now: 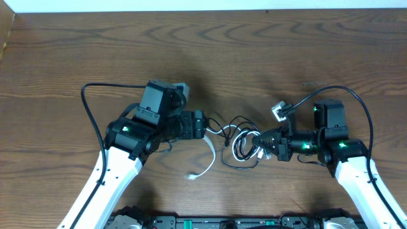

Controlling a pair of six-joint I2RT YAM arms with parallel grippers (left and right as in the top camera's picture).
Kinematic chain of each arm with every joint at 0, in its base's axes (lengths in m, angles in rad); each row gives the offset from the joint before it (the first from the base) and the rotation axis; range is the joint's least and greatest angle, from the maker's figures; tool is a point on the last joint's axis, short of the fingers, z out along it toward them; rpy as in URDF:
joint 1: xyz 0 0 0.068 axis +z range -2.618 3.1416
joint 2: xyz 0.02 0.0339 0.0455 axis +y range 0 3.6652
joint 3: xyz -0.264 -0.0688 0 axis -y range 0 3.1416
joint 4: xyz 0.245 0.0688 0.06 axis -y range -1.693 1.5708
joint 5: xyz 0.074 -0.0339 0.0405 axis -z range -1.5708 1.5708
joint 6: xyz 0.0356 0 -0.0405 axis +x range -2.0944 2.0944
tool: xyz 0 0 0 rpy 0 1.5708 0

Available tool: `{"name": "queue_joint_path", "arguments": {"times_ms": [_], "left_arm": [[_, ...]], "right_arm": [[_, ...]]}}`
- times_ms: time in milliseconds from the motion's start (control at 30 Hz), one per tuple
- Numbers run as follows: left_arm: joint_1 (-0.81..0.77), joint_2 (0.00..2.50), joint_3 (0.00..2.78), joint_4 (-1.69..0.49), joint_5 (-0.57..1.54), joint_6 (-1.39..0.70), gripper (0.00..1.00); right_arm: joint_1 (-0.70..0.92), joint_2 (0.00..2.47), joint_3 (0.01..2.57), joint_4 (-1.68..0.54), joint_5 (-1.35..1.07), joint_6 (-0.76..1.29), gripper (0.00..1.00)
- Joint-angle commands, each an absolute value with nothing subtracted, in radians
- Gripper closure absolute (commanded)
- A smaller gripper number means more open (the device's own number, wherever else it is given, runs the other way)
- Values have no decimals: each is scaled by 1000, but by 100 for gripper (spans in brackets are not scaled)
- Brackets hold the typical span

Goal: Untangle cables

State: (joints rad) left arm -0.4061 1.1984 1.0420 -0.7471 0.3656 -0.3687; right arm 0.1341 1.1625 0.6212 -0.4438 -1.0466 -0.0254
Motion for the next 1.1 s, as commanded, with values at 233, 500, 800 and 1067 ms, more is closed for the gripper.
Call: {"name": "queue_joint_path", "arguments": {"times_ms": [233,500,800,1067], "left_arm": [[-417,1241,1049,-603,838,-330,20],[-548,1333,1049,-570,838,-330,22],[-620,1386,1049,-531,766,-330,90],[-594,1375,1050,-551,745,-277,92]], "right_arm": [[133,1159,625,-441,-1068,-10,99],[133,1159,625,-430,-1068,4,99],[133,1159,625,-431,-1068,7,98],[133,1159,625,-476,-866,6,61]]}}
